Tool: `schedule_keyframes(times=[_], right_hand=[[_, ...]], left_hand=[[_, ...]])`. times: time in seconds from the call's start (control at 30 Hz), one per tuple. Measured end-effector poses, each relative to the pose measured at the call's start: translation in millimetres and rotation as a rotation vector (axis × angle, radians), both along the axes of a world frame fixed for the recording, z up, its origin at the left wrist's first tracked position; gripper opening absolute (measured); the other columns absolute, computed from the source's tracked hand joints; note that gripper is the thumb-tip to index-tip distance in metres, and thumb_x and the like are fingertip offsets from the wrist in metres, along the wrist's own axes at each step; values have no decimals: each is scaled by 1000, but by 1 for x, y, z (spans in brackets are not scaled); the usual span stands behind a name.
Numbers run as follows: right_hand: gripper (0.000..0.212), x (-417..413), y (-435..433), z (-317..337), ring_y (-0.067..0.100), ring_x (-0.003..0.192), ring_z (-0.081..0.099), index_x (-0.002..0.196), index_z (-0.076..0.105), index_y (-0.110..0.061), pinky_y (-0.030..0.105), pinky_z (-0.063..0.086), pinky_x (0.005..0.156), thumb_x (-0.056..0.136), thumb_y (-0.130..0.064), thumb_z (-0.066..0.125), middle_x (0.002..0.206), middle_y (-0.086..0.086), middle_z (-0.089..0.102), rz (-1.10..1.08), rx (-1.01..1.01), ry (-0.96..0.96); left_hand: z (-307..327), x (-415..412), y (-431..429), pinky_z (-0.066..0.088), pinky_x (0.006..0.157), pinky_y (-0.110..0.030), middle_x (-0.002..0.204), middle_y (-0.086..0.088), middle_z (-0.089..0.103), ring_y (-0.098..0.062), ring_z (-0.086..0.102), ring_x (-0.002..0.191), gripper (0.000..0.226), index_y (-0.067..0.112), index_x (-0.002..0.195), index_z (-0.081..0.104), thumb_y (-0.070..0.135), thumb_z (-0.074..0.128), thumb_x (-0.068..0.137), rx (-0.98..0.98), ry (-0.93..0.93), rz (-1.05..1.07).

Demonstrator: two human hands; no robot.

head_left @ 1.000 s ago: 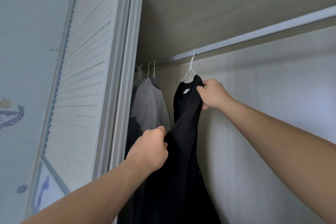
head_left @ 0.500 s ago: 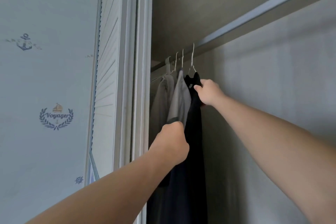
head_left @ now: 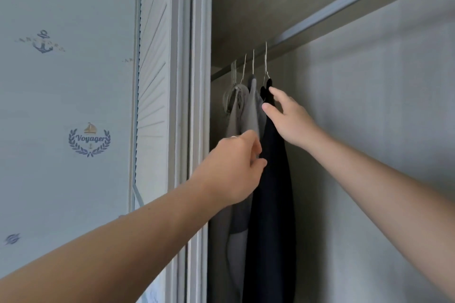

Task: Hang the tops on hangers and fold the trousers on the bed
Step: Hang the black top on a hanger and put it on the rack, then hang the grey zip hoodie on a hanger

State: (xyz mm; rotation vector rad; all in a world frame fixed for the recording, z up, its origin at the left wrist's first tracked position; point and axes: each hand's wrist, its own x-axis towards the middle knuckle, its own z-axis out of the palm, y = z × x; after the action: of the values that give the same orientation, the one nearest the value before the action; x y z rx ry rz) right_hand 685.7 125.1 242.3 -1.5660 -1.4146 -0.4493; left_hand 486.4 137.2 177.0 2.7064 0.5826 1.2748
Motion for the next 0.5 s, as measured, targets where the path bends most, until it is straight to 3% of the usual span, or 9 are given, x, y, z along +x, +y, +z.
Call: schedule_keyframes(times=[0.13, 0.27, 0.5], right_hand=[[58, -48, -37, -34, 13, 153, 11, 158, 21, -35, 44, 15, 124, 104, -46, 39, 165, -10, 21, 12, 4, -195], [60, -105, -60, -70, 10, 154, 0, 158, 17, -39, 41, 8, 123, 102, -52, 35, 167, -13, 12, 30, -35, -332], [70, -241, -73, -153, 16, 155, 2, 158, 20, -36, 41, 10, 123, 95, -65, 24, 167, -10, 13, 174, -121, -444]], left_hand=[[-16, -60, -12, 47, 93, -27, 122, 10, 56, -8, 52, 113, 29, 26, 125, 54, 42, 53, 100, 172, -2, 20], [-42, -139, -15, 42, 107, -44, 141, 6, 52, -21, 44, 133, 49, 27, 135, 52, 56, 40, 96, 262, 24, 188], [-127, -320, -37, 15, 123, -41, 165, 8, 23, -19, 8, 155, 66, 35, 153, 32, 70, 25, 96, 161, 122, 475]])
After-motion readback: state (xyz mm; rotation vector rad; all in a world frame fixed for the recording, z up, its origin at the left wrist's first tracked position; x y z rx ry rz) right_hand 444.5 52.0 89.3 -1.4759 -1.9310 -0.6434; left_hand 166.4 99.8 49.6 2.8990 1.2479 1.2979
